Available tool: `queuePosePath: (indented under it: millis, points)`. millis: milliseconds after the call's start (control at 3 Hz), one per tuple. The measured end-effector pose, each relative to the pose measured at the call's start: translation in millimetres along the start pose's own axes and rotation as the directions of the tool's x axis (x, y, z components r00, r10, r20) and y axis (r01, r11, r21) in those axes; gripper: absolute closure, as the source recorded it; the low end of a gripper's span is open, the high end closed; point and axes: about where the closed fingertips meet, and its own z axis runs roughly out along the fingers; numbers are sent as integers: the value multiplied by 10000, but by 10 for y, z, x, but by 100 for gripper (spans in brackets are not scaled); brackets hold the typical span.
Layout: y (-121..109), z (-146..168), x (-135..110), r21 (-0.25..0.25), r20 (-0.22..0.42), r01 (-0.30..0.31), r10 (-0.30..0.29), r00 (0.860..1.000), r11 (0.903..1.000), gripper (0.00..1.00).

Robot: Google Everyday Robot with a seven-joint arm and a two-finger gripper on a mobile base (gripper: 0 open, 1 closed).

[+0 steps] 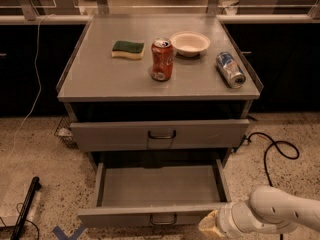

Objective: Close middle drawer

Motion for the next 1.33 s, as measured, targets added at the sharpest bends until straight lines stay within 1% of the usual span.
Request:
queuePosePath:
  millis: [333,667,1000,1333]
  points:
    - [76,-40,-54,51,-173,156,-155,9997,9999,35]
    - [13,39,-143,-115,-273,171,-174,9995,9998,12]
    - [-95,133,-163,-210,-416,83,-92,9991,9997,3]
    - [-398,345,-172,-319,-692,-125,103,9975,9994,26]
